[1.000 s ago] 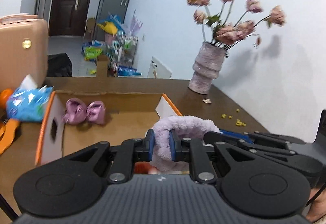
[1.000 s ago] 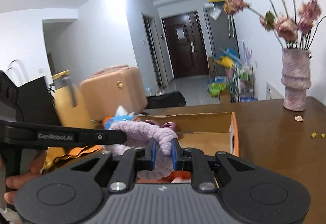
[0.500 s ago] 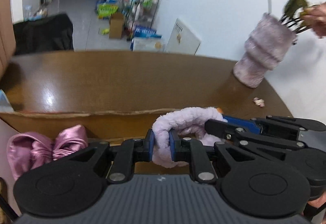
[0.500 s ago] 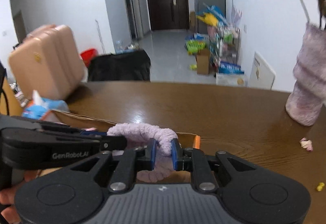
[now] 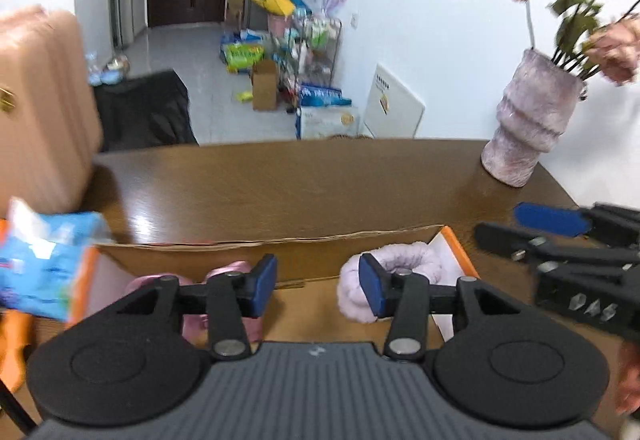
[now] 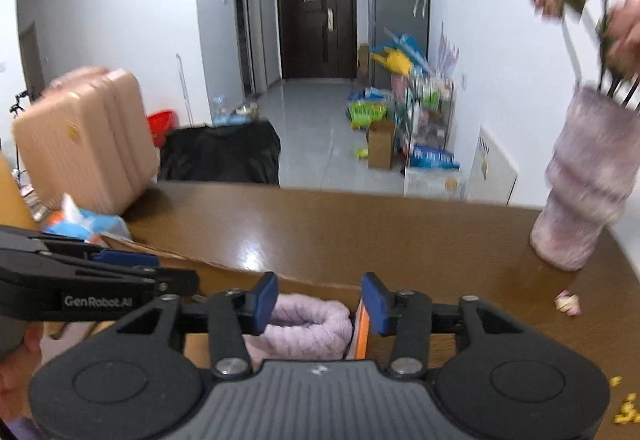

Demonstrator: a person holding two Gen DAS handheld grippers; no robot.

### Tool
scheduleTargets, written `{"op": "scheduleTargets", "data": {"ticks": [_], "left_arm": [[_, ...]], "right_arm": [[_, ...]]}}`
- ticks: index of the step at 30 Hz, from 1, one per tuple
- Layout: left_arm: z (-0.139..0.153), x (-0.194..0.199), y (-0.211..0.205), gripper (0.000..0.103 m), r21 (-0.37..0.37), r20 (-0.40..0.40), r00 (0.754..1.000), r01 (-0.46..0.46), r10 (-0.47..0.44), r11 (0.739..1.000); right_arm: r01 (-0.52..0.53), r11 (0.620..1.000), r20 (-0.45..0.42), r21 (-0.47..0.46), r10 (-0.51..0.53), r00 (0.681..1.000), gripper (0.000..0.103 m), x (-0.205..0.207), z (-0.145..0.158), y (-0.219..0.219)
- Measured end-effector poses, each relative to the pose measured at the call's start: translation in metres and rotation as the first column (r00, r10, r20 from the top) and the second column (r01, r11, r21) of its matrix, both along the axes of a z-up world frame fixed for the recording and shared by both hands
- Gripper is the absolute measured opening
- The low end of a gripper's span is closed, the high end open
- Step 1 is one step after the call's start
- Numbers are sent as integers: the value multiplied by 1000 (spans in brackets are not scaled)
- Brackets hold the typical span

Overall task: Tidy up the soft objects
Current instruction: 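Carry the lavender band into the cardboard box and open both grippers, then move both tools back from the box toward the blue tissue pack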

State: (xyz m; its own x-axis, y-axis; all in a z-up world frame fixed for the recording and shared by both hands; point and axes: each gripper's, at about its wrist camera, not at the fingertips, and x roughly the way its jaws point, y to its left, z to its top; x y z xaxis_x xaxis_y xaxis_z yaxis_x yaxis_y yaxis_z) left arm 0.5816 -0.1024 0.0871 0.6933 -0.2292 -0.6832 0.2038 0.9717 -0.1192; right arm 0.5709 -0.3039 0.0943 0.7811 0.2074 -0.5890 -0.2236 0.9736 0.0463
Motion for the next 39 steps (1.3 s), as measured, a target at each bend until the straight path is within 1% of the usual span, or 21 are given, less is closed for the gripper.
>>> {"op": "scheduleTargets", "data": {"ticks": [2, 4, 5, 6, 7, 10, 12, 16, 20, 22, 23, 25, 27, 29, 31, 34, 37, 38, 39], "left_arm": [[24, -25, 10, 55, 21, 47, 999, 3, -4, 1000], [49, -54, 20, 61, 39, 100, 995, 4, -8, 999], [60, -69, 24, 66, 46, 127, 992, 5, -11, 999], [72, -84, 30, 69, 53, 155, 988, 6, -15, 999], [84, -101, 36, 75, 59, 182, 983, 9, -20, 998], [110, -149, 49, 79, 77, 253, 967, 15, -34, 997], [122, -179, 58, 81, 90, 280, 959, 8, -33, 996], [136, -229, 74, 83, 103, 314, 949, -28, -6, 994], [144, -280, 91, 88, 99, 376, 927, -59, 17, 993], [141, -304, 96, 89, 89, 406, 913, -76, 34, 993], [138, -317, 99, 92, 84, 423, 905, -90, 46, 992], [128, -341, 105, 93, 84, 465, 883, -120, 67, 989], [113, -364, 107, 93, 101, 501, 861, -158, 87, 982], [99, -384, 108, 93, 113, 515, 853, -164, 83, 980], [84, -407, 112, 95, 110, 516, 853, -165, 85, 980], [61, -439, 120, 101, 99, 514, 855, -134, 64, 986], [36, -463, 125, 101, 94, 494, 866, -136, 72, 986], [27, -472, 127, 101, 86, 488, 869, -138, 79, 987], [18, -480, 130, 101, 72, 483, 870, -149, 96, 986]], "right_arm": [[-3, 1000, 40, -15, 4, 999, 50, -26, 23, 0], [1, 1000, 76, -23, 1, 997, 55, -52, 44, -1], [3, 1000, 98, -27, 0, 995, 60, -68, 55, -1], [4, 1000, 121, -31, 0, 993, 65, -83, 66, -1], [5, 999, 141, -34, 0, 990, 65, -95, 75, -2], [3, 999, 194, -35, 4, 981, 70, -135, 99, -1], [1, 999, 226, -37, 8, 974, 79, -160, 112, 0], [-3, 999, 273, -42, 15, 962, 80, -208, 131, 5], [-16, 1000, 318, -16, 20, 948, 87, -255, 138, 4], [-22, 1000, 335, -10, 24, 942, 87, -278, 136, 5], [-27, 1000, 341, -5, 28, 940, 87, -289, 132, 5], [-36, 999, 349, 0, 34, 937, 87, -310, 123, 6], [-49, 999, 358, 3, 45, 933, 88, -330, 112, 7], [-62, 998, 357, 16, 52, 933, 90, -349, 98, 5], [-67, 997, 346, 32, 51, 937, 90, -370, 83, 4], [-95, 994, 341, 45, 74, 937, 90, -404, 60, 3], [-112, 991, 337, 73, 81, 938, 90, -444, 35, 1], [-113, 990, 343, 81, 79, 936, 91, -456, 26, 1], [-111, 990, 351, 86, 74, 933, 95, -467, 18, 0]]}}
